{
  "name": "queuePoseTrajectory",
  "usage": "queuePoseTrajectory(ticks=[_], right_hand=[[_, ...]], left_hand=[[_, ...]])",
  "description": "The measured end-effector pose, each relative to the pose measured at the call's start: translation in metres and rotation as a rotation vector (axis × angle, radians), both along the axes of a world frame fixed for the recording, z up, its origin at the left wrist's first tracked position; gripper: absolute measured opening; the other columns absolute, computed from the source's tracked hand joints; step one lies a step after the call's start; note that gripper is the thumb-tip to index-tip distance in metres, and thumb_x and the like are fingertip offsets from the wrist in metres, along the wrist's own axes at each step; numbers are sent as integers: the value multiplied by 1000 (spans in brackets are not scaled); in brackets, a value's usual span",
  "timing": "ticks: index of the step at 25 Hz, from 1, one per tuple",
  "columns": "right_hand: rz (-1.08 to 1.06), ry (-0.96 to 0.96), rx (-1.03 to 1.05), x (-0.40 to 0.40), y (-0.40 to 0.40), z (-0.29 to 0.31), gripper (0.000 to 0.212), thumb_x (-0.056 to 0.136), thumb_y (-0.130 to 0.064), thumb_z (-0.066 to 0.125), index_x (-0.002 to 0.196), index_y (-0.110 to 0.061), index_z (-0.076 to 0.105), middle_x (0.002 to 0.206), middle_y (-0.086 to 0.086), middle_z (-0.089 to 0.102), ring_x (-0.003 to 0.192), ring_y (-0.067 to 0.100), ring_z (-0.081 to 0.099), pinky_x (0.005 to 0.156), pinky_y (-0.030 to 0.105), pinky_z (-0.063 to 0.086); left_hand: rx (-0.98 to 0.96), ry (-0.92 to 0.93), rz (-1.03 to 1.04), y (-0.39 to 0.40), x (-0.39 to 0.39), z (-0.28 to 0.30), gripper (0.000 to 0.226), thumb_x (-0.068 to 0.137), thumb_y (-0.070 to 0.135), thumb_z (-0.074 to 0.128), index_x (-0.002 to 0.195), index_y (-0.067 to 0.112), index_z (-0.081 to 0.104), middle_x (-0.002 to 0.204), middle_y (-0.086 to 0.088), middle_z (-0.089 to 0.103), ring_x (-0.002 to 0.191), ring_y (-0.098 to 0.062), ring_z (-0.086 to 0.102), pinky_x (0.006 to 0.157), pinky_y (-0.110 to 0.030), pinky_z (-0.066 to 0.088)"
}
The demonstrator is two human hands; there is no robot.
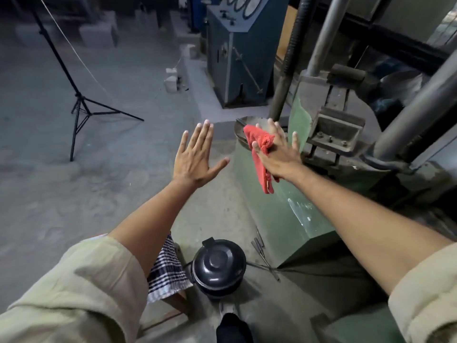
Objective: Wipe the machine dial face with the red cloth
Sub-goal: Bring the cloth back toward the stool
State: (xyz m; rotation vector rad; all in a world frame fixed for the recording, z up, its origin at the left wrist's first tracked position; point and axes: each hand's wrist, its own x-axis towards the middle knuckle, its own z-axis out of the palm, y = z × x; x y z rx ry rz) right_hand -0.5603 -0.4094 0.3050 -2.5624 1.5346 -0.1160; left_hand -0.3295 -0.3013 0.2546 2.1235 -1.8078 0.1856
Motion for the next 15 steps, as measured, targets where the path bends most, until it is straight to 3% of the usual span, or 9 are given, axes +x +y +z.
queuePoseTrajectory(ticks=[6,8,11,13,15], right_hand=[[195,162,262,4,24,-195,68,108,-70,15,169,-45,-2,178,-3,-21,165,14,-15,130,60,-16],[250,206,339,-4,46,-258,76,106,-74,19,172,-38,4,177,-8,-21,166,13,-12,129,58,-19],[385,319,402,-16,77,-331,84,104,-76,26,166,-20,37,172,-14,-24,165,10,-12,129,57,-21],[481,422,402,-18,89,-368,79,105,-76,25,156,-24,56,177,-7,-24,165,12,-16,130,61,-15],[517,478,402,-15,97,-396,72,106,-73,26,155,-32,57,178,-4,-23,165,13,-19,130,62,-14]], left_hand=[[251,68,71,24,13,-160,104,97,83,23,174,17,2,182,1,-4,169,-18,-4,137,-47,-2],[338,83,86,35,15,-208,103,97,83,21,174,18,-1,181,1,-7,168,-18,-7,137,-47,-2],[426,108,105,51,18,-261,103,96,84,15,173,20,-7,180,2,-14,167,-17,-12,137,-46,-7],[473,122,123,59,22,-291,103,94,86,11,172,21,-10,179,2,-18,166,-16,-16,136,-45,-10],[512,132,139,66,24,-315,104,94,86,8,171,21,-12,179,2,-20,166,-16,-18,136,-45,-11]])
